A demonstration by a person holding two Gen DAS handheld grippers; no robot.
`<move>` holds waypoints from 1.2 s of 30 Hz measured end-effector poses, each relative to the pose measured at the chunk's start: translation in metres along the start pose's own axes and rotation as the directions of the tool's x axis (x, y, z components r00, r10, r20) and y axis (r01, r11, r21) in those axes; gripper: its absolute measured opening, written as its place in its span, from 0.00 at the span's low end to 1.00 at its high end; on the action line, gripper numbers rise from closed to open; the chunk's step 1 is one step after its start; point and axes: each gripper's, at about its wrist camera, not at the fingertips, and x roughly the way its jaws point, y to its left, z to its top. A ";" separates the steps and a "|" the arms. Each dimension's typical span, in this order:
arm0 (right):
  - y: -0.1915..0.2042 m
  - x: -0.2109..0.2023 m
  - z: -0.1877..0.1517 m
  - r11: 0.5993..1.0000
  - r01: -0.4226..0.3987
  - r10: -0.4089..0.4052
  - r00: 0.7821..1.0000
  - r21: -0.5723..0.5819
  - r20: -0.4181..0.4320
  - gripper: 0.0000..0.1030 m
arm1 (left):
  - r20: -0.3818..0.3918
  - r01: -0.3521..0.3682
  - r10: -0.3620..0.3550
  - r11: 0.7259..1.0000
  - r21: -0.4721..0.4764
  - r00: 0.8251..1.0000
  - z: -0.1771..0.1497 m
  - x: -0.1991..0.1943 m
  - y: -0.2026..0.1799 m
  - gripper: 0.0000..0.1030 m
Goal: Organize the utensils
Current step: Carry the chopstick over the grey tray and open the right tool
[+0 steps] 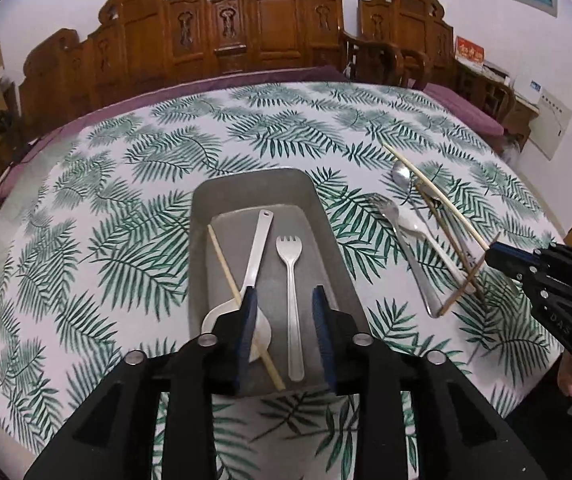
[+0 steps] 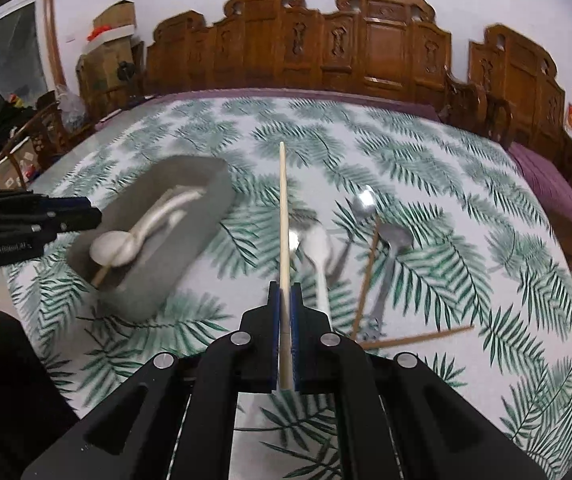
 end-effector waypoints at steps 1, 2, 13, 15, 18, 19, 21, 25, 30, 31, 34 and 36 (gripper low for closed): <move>0.006 -0.004 0.004 1.000 -0.012 0.012 1.000 -0.002 0.009 0.06 | 0.009 0.001 -0.001 1.000 -0.003 1.000 -0.001 -0.006 0.001 0.31; 0.010 -0.007 0.007 1.000 -0.024 0.024 1.000 0.000 0.015 0.06 | 0.014 0.001 -0.001 1.000 -0.005 1.000 -0.001 -0.009 0.002 0.33; 0.071 -0.001 0.025 0.993 -0.103 0.103 0.995 -0.058 -0.005 0.06 | 0.079 -0.019 0.022 0.999 -0.044 0.997 -0.013 -0.047 0.027 0.70; 0.080 0.004 0.027 0.991 -0.119 0.118 0.993 -0.056 -0.019 0.06 | 0.088 -0.021 0.026 0.998 -0.053 0.996 -0.016 -0.052 0.032 0.74; 0.090 0.012 0.030 0.989 -0.143 0.141 0.989 -0.046 -0.042 0.06 | 0.086 -0.025 0.031 0.997 -0.069 0.996 -0.020 -0.055 0.040 0.75; 0.093 0.015 0.031 0.987 -0.151 0.148 0.988 -0.047 -0.049 0.06 | 0.087 -0.020 0.027 0.997 -0.073 0.996 -0.021 -0.055 0.042 0.75; 0.101 0.023 0.033 0.986 -0.158 0.154 0.986 -0.058 -0.064 0.06 | 0.091 -0.017 0.025 0.997 -0.079 0.996 -0.022 -0.055 0.047 0.75; 0.114 0.039 0.038 0.985 -0.162 0.155 0.983 -0.065 -0.097 0.06 | 0.089 -0.007 0.016 0.995 -0.098 0.996 -0.024 -0.053 0.056 0.75; 0.122 0.061 0.045 0.987 -0.143 0.133 0.982 -0.068 -0.133 0.06 | 0.090 -0.004 0.014 0.993 -0.114 0.996 -0.027 -0.050 0.063 0.75; 0.122 0.065 0.046 0.989 -0.139 0.129 0.982 -0.059 -0.141 0.06 | 0.088 -0.003 0.013 0.993 -0.118 0.996 -0.027 -0.050 0.063 0.75; 0.120 0.074 0.048 0.989 -0.141 0.134 0.979 -0.038 -0.152 0.06 | 0.090 -0.001 0.012 0.993 -0.118 0.996 -0.028 -0.051 0.064 0.75; 0.121 0.077 0.048 0.988 -0.151 0.143 0.977 -0.035 -0.155 0.06 | 0.092 -0.002 0.012 0.993 -0.117 0.996 -0.029 -0.052 0.065 0.75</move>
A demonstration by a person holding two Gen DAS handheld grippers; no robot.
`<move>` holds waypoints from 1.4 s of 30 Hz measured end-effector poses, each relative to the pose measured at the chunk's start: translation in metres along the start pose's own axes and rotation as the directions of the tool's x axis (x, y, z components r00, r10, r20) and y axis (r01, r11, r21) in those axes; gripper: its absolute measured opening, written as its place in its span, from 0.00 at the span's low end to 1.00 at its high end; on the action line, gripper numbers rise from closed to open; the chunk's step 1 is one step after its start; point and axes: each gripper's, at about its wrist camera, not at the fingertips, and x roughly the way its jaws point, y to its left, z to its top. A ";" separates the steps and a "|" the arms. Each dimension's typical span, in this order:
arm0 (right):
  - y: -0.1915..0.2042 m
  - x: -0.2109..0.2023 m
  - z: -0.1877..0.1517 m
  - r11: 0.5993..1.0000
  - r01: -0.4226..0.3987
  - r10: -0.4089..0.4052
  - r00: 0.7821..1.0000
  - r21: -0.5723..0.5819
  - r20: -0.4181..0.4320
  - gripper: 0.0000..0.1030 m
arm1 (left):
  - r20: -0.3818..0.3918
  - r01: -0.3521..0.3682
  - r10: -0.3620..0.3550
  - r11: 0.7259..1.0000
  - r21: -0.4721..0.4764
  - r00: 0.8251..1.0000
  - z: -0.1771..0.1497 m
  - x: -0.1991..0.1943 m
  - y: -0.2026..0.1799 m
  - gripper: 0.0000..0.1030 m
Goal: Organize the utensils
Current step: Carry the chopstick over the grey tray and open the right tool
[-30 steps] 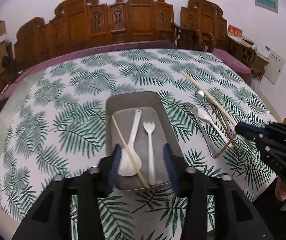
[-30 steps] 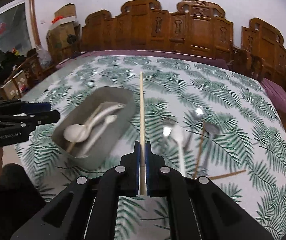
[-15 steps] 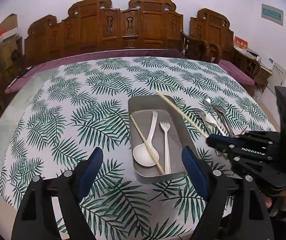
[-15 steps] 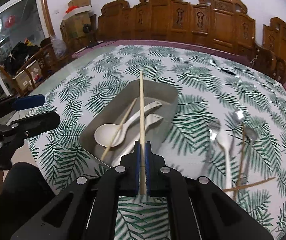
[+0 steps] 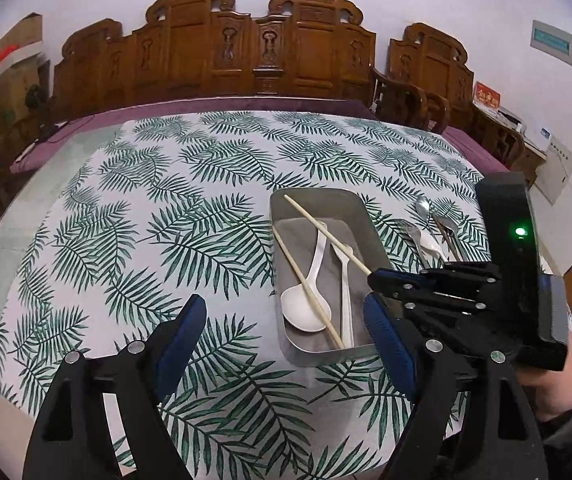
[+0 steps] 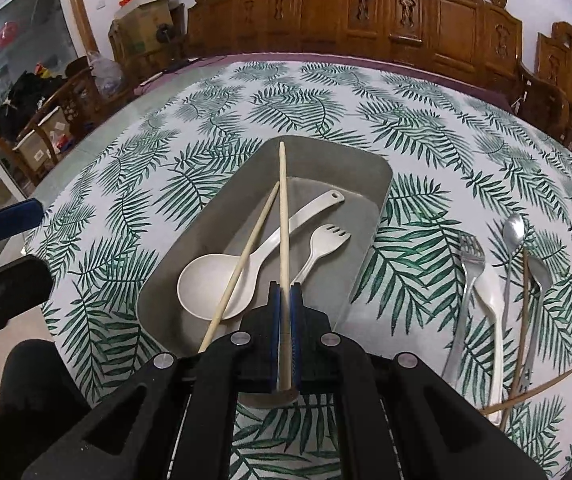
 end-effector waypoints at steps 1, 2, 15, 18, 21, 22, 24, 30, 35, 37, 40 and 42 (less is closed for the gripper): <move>0.001 -0.001 -0.001 1.000 -0.019 0.019 1.000 -0.003 0.010 0.07 | 0.001 -0.001 0.001 1.000 0.001 1.000 -0.001 -0.001 0.000 0.75; 0.001 0.000 -0.001 0.999 -0.037 0.037 0.999 -0.001 0.012 0.08 | 0.001 0.000 0.000 1.000 0.002 1.000 -0.001 -0.002 0.000 0.75; -0.014 -0.027 -0.003 0.988 -0.155 0.154 0.986 0.016 0.062 0.10 | 0.017 -0.003 0.003 1.000 0.020 1.000 -0.004 -0.014 -0.012 0.75; -0.015 -0.031 0.000 0.985 -0.172 0.171 0.983 0.020 0.066 0.10 | 0.022 -0.003 0.003 1.000 0.021 1.000 -0.004 -0.017 -0.013 0.75; -0.015 -0.033 0.003 0.985 -0.173 0.171 0.983 0.019 0.068 0.10 | 0.020 -0.004 0.003 1.000 0.018 1.000 -0.004 -0.018 -0.013 0.75; -0.016 -0.035 0.003 0.984 -0.178 0.176 0.982 0.022 0.074 0.10 | 0.020 -0.003 0.002 1.000 0.018 1.000 -0.004 -0.019 -0.014 0.75; -0.019 -0.038 0.003 0.982 -0.184 0.181 0.980 0.031 0.080 0.10 | 0.021 -0.006 0.005 1.000 0.027 1.000 -0.005 -0.020 -0.015 0.75; -0.016 -0.030 0.005 0.976 -0.215 0.213 0.976 0.040 0.048 0.10 | 0.022 -0.010 0.010 1.000 0.026 1.000 -0.006 -0.019 -0.015 0.75; -0.002 -0.008 0.004 0.981 -0.193 0.193 0.981 0.007 -0.028 0.13 | 0.017 -0.011 0.011 1.000 0.014 1.000 -0.008 -0.017 -0.009 0.75; 0.001 0.000 0.005 0.984 -0.176 0.176 0.983 0.001 -0.051 0.13 | 0.018 -0.010 0.010 1.000 0.011 1.000 -0.009 -0.017 -0.008 0.75; 0.004 0.008 0.006 0.987 -0.161 0.160 0.984 -0.007 -0.076 0.13 | 0.018 -0.008 0.008 1.000 0.008 1.000 -0.010 -0.018 -0.005 0.75; 0.007 0.013 0.007 0.990 -0.144 0.141 0.985 -0.017 -0.096 0.13 | 0.018 -0.007 0.007 1.000 0.004 1.000 -0.010 -0.018 -0.002 0.75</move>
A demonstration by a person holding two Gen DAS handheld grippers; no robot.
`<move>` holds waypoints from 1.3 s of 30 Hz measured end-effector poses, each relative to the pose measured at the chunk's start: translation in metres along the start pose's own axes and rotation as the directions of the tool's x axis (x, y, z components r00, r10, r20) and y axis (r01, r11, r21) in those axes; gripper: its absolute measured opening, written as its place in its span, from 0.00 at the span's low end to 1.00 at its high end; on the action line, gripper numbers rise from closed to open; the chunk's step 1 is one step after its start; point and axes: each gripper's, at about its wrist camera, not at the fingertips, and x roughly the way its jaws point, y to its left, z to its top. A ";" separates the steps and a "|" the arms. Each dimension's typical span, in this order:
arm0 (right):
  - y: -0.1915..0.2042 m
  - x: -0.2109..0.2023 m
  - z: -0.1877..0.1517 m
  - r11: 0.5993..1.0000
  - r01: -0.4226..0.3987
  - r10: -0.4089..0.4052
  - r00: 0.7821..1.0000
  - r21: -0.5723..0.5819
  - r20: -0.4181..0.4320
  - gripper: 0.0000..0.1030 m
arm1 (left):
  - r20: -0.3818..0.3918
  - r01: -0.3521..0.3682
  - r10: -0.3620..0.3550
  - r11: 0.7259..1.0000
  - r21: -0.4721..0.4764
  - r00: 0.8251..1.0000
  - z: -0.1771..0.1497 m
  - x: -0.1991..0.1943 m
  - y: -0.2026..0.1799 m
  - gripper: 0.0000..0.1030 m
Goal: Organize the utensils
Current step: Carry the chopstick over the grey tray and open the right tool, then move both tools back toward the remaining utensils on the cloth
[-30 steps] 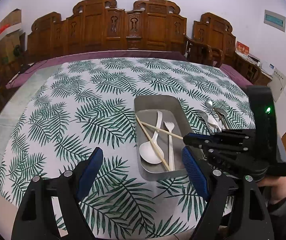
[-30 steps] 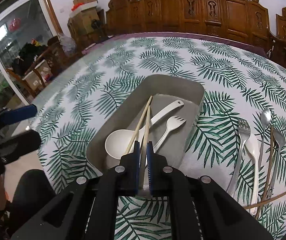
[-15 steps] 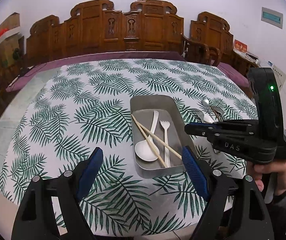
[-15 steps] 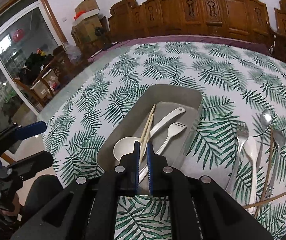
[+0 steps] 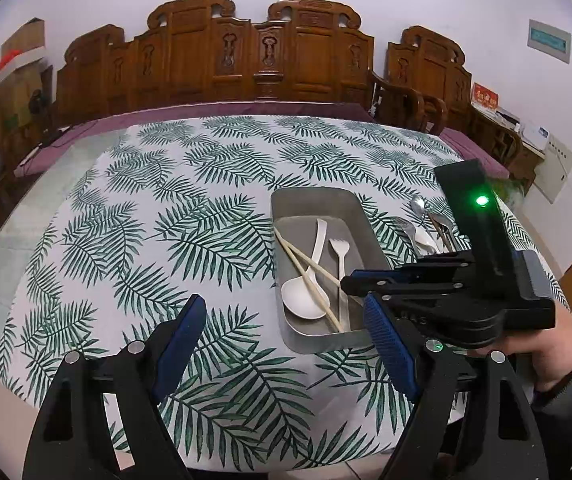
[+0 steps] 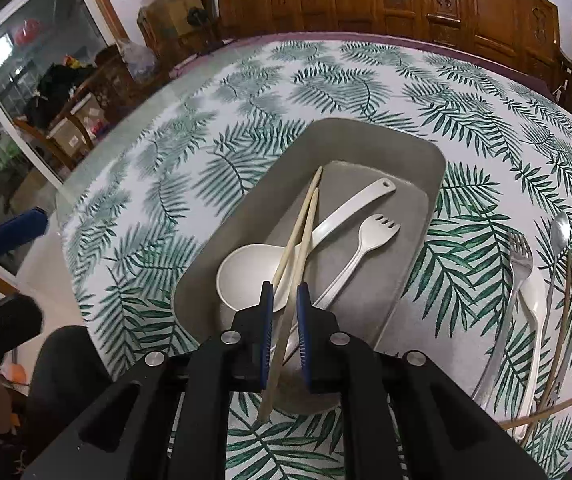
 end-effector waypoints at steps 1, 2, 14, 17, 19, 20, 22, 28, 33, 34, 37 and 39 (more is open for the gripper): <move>0.001 0.004 0.001 1.000 0.016 -0.016 1.000 -0.005 -0.014 0.13 | 0.000 0.002 -0.002 1.000 -0.004 1.000 0.000 0.000 0.001 0.75; 0.001 0.006 0.003 1.000 0.023 -0.023 0.999 -0.006 -0.022 0.13 | 0.000 0.003 -0.003 1.000 -0.007 1.000 0.001 0.000 0.002 0.75; -0.012 0.025 0.020 0.998 0.061 -0.060 0.997 0.028 -0.052 0.06 | -0.013 0.012 -0.013 0.999 -0.037 1.000 0.005 0.011 0.014 0.75; -0.014 0.026 0.024 0.998 0.048 -0.047 0.998 0.038 -0.043 0.08 | -0.017 0.011 -0.011 0.999 -0.041 1.000 0.007 0.013 0.016 0.75; -0.016 0.022 0.026 0.999 0.006 -0.005 1.000 0.051 -0.022 0.10 | -0.021 0.009 -0.010 0.999 -0.039 1.000 0.008 0.015 0.015 0.75; -0.016 0.019 0.026 0.998 -0.010 0.010 1.000 0.056 -0.008 0.11 | -0.023 0.008 -0.009 0.999 -0.037 1.000 0.008 0.016 0.015 0.75; -0.018 0.009 0.027 0.998 -0.024 0.023 1.000 0.054 0.020 0.11 | -0.026 0.004 -0.005 1.000 -0.028 1.000 0.008 0.018 0.011 0.75; -0.036 -0.031 0.018 0.998 -0.037 0.032 0.995 0.050 0.090 0.11 | -0.037 0.027 -0.027 1.000 -0.009 0.999 0.011 0.026 -0.006 0.75; -0.066 -0.069 -0.003 0.999 0.035 -0.040 0.992 0.042 0.121 0.12 | -0.037 0.061 -0.060 0.998 0.026 0.998 0.018 0.032 -0.031 0.75; -0.076 -0.078 -0.010 0.997 0.061 -0.066 0.990 0.044 0.124 0.12 | -0.037 0.069 -0.068 0.997 0.034 0.997 0.020 0.033 -0.037 0.75; -0.099 -0.095 -0.025 0.990 0.133 -0.138 0.982 0.049 0.132 0.20 | -0.039 0.095 -0.093 0.994 0.058 0.995 0.026 0.039 -0.056 0.75; -0.114 -0.103 -0.035 0.983 0.172 -0.179 0.974 0.060 0.137 0.22 | -0.043 0.111 -0.108 0.991 0.071 0.993 0.027 0.044 -0.066 0.75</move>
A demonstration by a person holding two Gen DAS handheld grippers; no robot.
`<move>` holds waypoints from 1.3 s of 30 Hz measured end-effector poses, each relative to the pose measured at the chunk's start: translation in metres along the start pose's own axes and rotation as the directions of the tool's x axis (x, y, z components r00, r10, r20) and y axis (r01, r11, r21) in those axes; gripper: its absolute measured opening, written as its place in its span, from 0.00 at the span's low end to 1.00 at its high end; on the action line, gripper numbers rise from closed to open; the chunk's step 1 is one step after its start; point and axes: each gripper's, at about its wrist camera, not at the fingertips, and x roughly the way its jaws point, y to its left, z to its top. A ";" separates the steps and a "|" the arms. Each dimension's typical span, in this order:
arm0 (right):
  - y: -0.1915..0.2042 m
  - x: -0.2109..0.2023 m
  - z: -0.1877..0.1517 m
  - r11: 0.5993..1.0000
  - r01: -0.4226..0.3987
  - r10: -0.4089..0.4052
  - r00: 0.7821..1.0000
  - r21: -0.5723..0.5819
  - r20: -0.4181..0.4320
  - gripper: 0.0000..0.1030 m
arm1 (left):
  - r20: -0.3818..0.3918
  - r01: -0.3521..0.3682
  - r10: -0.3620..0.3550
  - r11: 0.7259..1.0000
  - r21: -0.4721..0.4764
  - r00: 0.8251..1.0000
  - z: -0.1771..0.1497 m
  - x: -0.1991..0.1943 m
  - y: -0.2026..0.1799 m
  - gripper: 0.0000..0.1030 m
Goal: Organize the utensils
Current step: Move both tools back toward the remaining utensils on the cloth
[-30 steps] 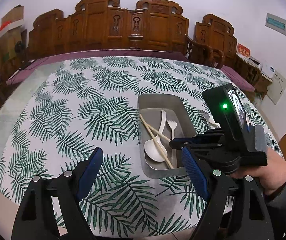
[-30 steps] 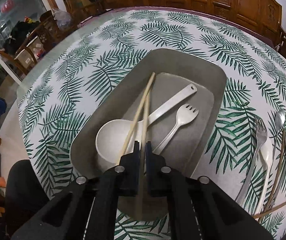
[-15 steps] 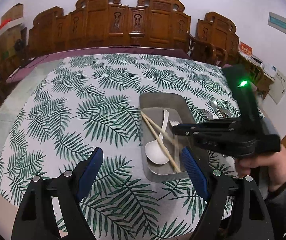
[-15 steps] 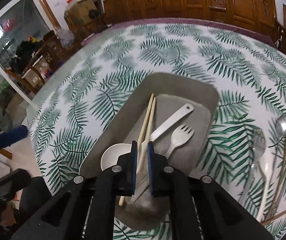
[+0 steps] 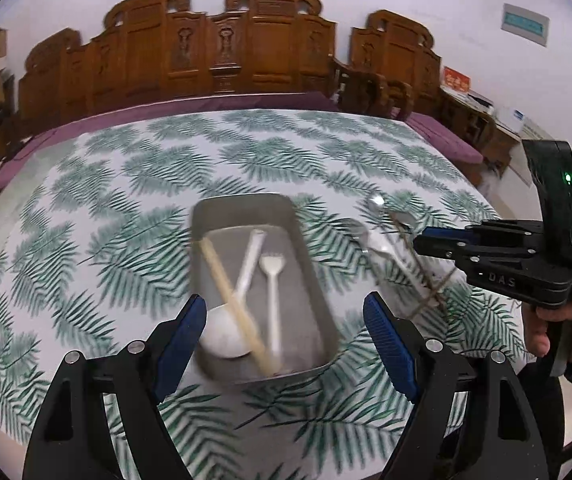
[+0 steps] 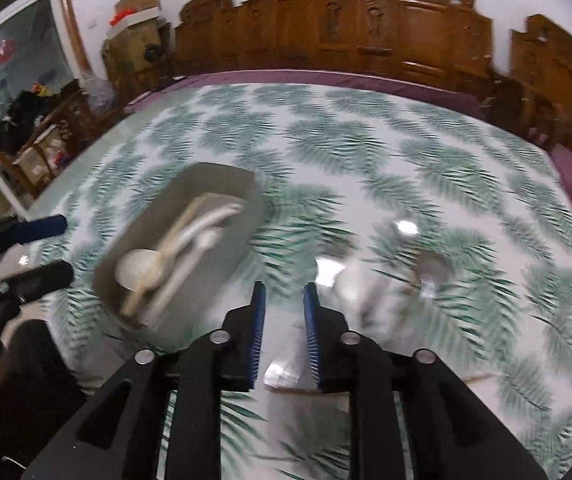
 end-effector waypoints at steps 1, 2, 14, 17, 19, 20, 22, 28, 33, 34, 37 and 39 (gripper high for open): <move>-0.010 -0.003 -0.005 1.000 0.017 -0.017 1.000 0.011 0.005 0.23 | -0.004 0.010 -0.010 1.000 0.009 1.000 0.002 0.005 -0.008 0.75; -0.018 -0.005 -0.010 0.999 0.029 -0.030 1.000 0.024 0.008 0.24 | -0.009 0.016 -0.016 1.000 0.015 1.000 0.002 0.009 -0.013 0.75; -0.080 0.004 -0.053 0.994 0.083 -0.079 0.995 0.069 -0.058 0.41 | -0.107 0.077 -0.064 0.990 0.118 0.992 0.015 0.075 -0.077 0.63; -0.086 0.008 -0.059 0.997 0.065 -0.062 0.996 0.045 -0.071 0.50 | -0.124 0.072 -0.056 0.989 0.128 0.991 0.016 0.088 -0.084 0.63; -0.088 0.012 -0.062 0.998 0.059 -0.057 0.995 0.023 -0.083 0.51 | -0.130 0.072 -0.055 0.989 0.129 0.990 0.015 0.092 -0.087 0.63; -0.089 0.015 -0.063 0.998 0.054 -0.052 0.995 0.013 -0.089 0.51 | -0.132 0.072 -0.055 0.989 0.128 0.990 0.014 0.092 -0.086 0.63; -0.091 0.020 -0.064 0.999 0.042 -0.042 0.994 0.001 -0.100 0.52 | -0.138 0.074 -0.056 0.990 0.124 0.989 0.011 0.094 -0.086 0.63; -0.091 0.035 -0.068 0.999 0.013 -0.021 0.986 -0.045 -0.164 0.52 | -0.139 0.073 -0.058 0.992 0.104 0.989 0.006 0.091 -0.082 0.63; -0.085 0.037 -0.067 0.994 0.014 -0.034 0.982 -0.109 -0.186 0.53 | -0.137 0.070 -0.057 0.993 0.094 0.989 0.003 0.088 -0.078 0.63; -0.083 0.038 -0.066 0.991 0.019 -0.043 0.981 -0.130 -0.188 0.53 | -0.137 0.071 -0.058 0.993 0.090 0.989 0.002 0.087 -0.077 0.63; -0.079 0.041 -0.064 0.985 0.024 -0.057 0.979 -0.170 -0.193 0.53 | -0.139 0.072 -0.059 0.994 0.085 0.989 0.000 0.086 -0.076 0.63; -0.078 0.043 -0.062 0.981 0.017 -0.056 0.978 -0.192 -0.201 0.53 | -0.139 0.071 -0.059 0.994 0.083 0.989 -0.001 0.085 -0.075 0.63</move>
